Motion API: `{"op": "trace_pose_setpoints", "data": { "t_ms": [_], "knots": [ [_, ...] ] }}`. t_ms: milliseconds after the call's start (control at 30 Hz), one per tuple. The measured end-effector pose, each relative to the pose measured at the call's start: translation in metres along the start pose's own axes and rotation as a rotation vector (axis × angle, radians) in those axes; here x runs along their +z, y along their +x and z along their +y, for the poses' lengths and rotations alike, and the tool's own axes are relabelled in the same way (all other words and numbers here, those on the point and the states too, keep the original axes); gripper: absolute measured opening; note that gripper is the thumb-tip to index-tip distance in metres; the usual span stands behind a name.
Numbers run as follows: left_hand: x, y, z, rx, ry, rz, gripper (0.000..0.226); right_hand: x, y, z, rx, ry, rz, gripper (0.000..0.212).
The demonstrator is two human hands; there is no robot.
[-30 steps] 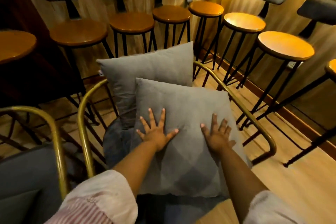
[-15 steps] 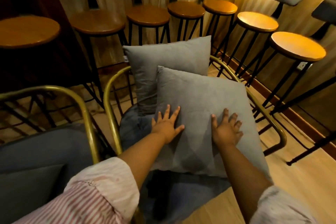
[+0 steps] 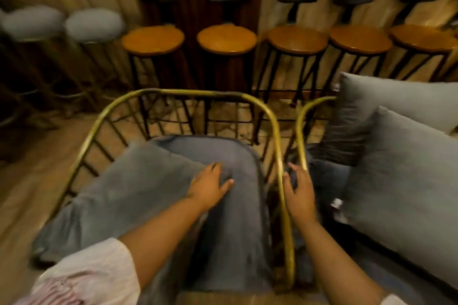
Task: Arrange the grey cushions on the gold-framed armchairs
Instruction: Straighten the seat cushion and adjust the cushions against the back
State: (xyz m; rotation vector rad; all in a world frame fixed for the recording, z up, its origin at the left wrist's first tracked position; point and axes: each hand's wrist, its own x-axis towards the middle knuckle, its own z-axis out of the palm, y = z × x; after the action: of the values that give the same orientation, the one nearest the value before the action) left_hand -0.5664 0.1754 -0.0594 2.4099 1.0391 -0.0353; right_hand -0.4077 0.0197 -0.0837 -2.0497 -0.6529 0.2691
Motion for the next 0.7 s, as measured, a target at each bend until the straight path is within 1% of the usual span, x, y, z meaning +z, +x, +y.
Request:
{"op": "trace_pose_setpoints", "data": {
  "t_ms": [100, 167, 267, 367, 433, 500, 567, 633, 700],
  "knots": [
    [-0.033, -0.032, -0.086, -0.191, -0.037, 0.071, 0.067, 0.067, -0.013, -0.034, 0.005, 0.038, -0.143, 0.049],
    [-0.05, -0.055, -0.138, -0.333, -0.106, 0.129, 0.068, 0.11, -0.02, -0.049, 0.085, 0.059, -0.229, 0.045],
    [-0.066, -0.084, -0.204, -0.497, -0.213, 0.168, 0.068, 0.173, -0.03, -0.055, 0.166, 0.064, -0.346, 0.047],
    [-0.077, -0.097, -0.265, -0.605, -0.244, 0.209, 0.068, 0.223, -0.04, -0.056, 0.354, 0.136, -0.428, 0.051],
    [-0.085, -0.093, -0.296, -0.632, -0.268, 0.227, 0.068, 0.247, -0.046, -0.046, 0.471, 0.166, -0.432, 0.06],
    [-0.092, -0.079, -0.321, -0.631, -0.308, 0.215, 0.069, 0.269, -0.051, -0.033, 0.581, 0.171, -0.458, 0.077],
    [-0.098, -0.059, -0.34, -0.623, -0.343, 0.17, 0.066, 0.29, -0.052, -0.019, 0.647, 0.218, -0.483, 0.088],
    [-0.1, -0.038, -0.358, -0.653, -0.342, 0.079, 0.058, 0.307, -0.049, -0.012, 0.685, 0.218, -0.536, 0.097],
    [-0.097, -0.023, -0.374, -0.73, -0.381, -0.015, 0.059, 0.32, -0.045, -0.003, 0.706, 0.193, -0.562, 0.106]
  ]
}}
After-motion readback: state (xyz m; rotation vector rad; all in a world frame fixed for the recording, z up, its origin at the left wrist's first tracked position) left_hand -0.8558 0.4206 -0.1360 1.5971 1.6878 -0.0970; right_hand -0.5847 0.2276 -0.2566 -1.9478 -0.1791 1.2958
